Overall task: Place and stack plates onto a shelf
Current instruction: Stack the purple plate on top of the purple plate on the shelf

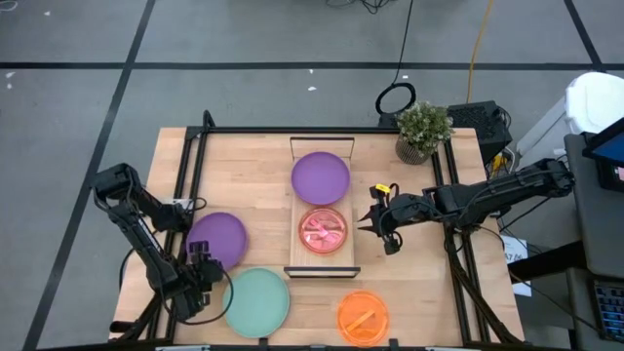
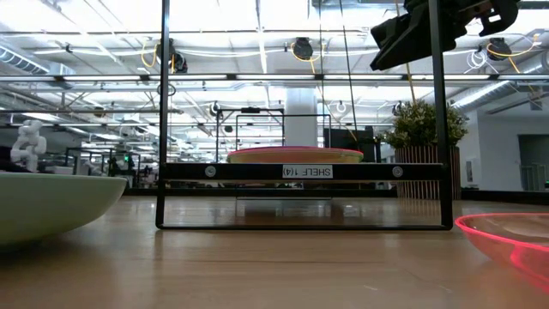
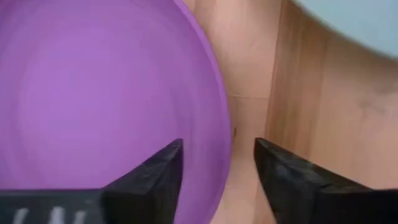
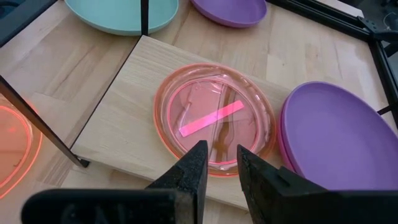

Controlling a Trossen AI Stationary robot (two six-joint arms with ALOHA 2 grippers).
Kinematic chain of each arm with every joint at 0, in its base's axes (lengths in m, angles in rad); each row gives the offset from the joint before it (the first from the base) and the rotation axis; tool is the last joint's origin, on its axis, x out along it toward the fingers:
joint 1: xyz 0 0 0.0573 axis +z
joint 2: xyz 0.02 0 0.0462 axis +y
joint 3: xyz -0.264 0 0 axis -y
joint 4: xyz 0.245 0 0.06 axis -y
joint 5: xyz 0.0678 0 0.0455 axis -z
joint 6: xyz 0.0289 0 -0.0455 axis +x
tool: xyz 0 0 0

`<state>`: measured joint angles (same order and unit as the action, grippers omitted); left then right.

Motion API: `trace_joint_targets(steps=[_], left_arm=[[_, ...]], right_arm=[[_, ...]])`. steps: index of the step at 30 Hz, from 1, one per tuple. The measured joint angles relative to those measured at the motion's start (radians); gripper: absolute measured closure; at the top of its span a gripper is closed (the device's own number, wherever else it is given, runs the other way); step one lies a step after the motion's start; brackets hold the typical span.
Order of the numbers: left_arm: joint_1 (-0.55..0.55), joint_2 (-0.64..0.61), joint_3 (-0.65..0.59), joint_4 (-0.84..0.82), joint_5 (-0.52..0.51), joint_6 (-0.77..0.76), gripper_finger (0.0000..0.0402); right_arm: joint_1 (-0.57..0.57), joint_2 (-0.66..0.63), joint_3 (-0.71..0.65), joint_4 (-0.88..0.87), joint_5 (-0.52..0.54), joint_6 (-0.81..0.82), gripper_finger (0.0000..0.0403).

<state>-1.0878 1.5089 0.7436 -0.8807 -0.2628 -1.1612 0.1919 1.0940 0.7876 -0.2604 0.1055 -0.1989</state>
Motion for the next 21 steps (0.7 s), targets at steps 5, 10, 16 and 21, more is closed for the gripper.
trace_joint_targets(steps=[5, 10, 16, 21], left_arm=[[-0.002, -0.002, -0.049, 0.080, 0.010, 0.058, 0.0295], [-0.002, -0.003, -0.049, 0.063, -0.004, 0.088, 0.0363], [0.005, 0.002, 0.017, -0.088, -0.027, 0.132, 0.0391], [0.035, 0.001, 0.089, -0.280, -0.068, 0.150, 0.0391]], right_arm=[[0.000, 0.000, 0.000, 0.000, 0.000, 0.000, 0.0330], [0.000, 0.000, 0.000, 0.000, -0.001, 0.000, 0.0330], [0.000, 0.000, 0.000, 0.000, -0.001, 0.001, 0.0330], [0.000, 0.000, 0.000, -0.001, -0.002, 0.024, 0.0330]])
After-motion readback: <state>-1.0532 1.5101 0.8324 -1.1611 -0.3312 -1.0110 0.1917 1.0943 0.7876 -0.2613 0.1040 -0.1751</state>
